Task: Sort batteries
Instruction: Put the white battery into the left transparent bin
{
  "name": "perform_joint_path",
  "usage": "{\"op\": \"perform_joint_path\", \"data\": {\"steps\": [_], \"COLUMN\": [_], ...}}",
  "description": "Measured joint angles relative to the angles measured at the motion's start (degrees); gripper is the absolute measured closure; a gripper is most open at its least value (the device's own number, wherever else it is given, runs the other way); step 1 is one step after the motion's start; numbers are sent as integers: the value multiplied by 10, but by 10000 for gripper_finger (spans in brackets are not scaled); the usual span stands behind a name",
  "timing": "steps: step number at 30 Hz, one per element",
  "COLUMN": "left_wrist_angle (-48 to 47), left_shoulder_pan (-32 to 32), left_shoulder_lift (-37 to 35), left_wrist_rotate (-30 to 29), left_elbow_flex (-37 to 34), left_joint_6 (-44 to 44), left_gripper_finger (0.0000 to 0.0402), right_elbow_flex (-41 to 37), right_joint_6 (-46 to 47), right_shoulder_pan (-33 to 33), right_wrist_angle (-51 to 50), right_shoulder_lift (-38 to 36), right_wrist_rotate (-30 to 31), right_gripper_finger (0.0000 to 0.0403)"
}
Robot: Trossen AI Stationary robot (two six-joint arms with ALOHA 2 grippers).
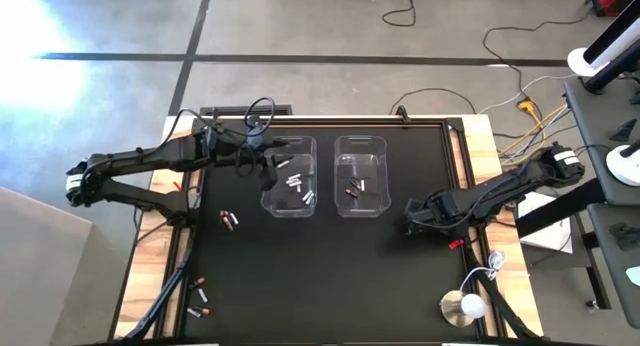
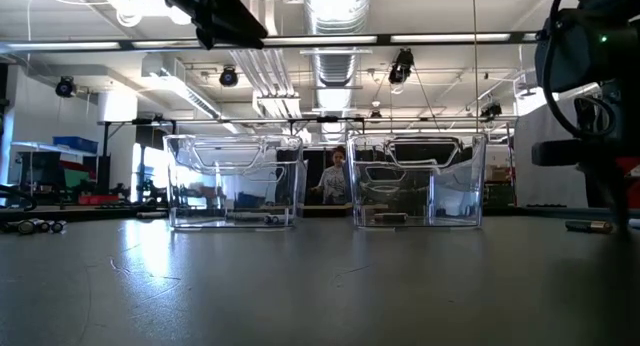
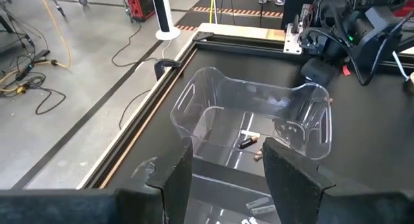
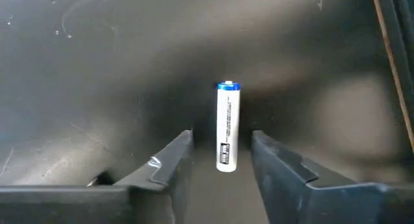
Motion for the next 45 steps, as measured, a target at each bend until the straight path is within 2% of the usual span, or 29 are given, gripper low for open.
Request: {"op": "perform_joint_path", "data": {"steps": [9,14,16,18,23,26,29,33,36,41,45], "left_wrist_angle": [85,132,134,135,139,142,143,144,143,156,203], "left_shoulder_pan": [0,2,3,3,4,3,4,4,4,5,5], "left_shoulder_lift": [0,3,6,7,2,-7,-15,-17,-10,10,34], "left_wrist_rotate": [11,210,266,284,285,286,314,370,376,376,376], "left_elbow_flex": [0,0,0,0,0,0,0,0,-1,-4,-4], "left_joint_6": [4,49,46,43,40,31,27,27,25,9,-8], "left_gripper_finger": [235,235,235,235,235,235,235,235,235,235,235], "right_elbow_flex": [-6,-1,7,25,89,139,210,317,394,492,558], "right_joint_6": [-29,-64,-86,-100,-101,-115,-134,-142,-159,-232,-300], "right_shoulder_pan": [0,0,0,0,1,2,2,2,2,2,-1], "right_wrist_angle": [-1,-2,-8,-32,-135,-166,-219,-320,-383,-381,-379], "right_shoulder_lift": [1,2,1,0,-7,-14,-16,-10,1,26,65], "right_wrist_rotate": [-2,-3,-4,-5,6,44,88,168,235,350,392], "right_gripper_finger": [336,366,371,371,370,370,370,370,370,370,370]}}
